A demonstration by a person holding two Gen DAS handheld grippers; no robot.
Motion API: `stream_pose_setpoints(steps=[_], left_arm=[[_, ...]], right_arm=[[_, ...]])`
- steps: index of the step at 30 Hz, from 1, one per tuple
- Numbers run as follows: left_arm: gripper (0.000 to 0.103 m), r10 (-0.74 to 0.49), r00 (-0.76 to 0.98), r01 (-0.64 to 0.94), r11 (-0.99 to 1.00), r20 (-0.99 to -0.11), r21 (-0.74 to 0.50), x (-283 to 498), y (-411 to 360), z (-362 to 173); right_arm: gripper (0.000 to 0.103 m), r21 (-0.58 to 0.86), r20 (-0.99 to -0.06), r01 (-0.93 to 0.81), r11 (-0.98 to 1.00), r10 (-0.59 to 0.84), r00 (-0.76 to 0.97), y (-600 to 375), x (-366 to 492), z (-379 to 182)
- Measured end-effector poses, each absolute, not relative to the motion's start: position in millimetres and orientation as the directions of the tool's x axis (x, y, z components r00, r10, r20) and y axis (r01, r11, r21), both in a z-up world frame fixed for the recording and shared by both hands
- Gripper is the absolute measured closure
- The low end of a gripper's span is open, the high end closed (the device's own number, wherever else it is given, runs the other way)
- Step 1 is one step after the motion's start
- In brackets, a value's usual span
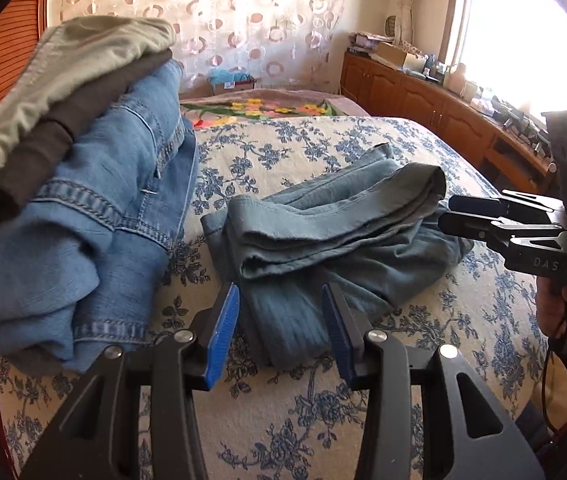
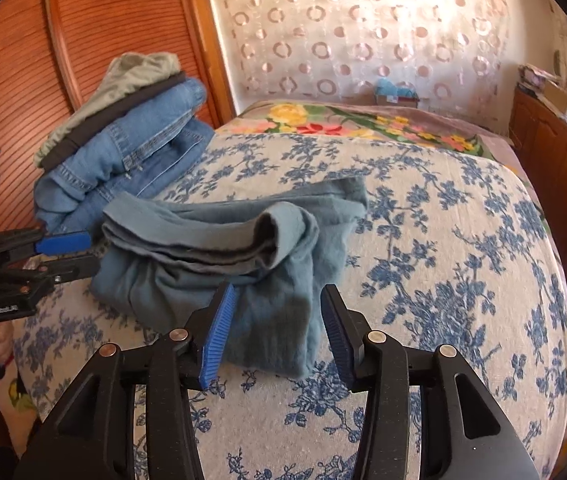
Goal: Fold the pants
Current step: 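Open the left tool and release the folded shorts on the bed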
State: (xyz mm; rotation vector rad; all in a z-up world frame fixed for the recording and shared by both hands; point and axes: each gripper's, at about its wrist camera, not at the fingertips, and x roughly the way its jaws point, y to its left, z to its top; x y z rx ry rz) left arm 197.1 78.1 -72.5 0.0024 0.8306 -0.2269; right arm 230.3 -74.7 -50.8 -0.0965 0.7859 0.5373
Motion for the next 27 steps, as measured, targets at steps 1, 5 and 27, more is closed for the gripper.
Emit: stream_pose_setpoints(steps=[1,5,27], left_arm=[[0.060,-0.195,0.650,0.199,0.976,-0.735,-0.083,199,78,-73],[0.060,-0.178,0.647,0.189,0.979,-0.741,-0.070,215,77,-74],[0.036,-0.208,0.725,0.173,0.978,-0.657,-0.118,218,83,-52]], right_arm=[[0.057,0.101,-0.700,-0.498,0.861,0.418,0.580,-72,232,-51],[0.057,0.068,-0.711,-0.502,0.862,0.395,0.582,-65,244,-50],[0.057,0.104,-0.671,-0.422,0.901,0.377,0.639,-84,260,-42]])
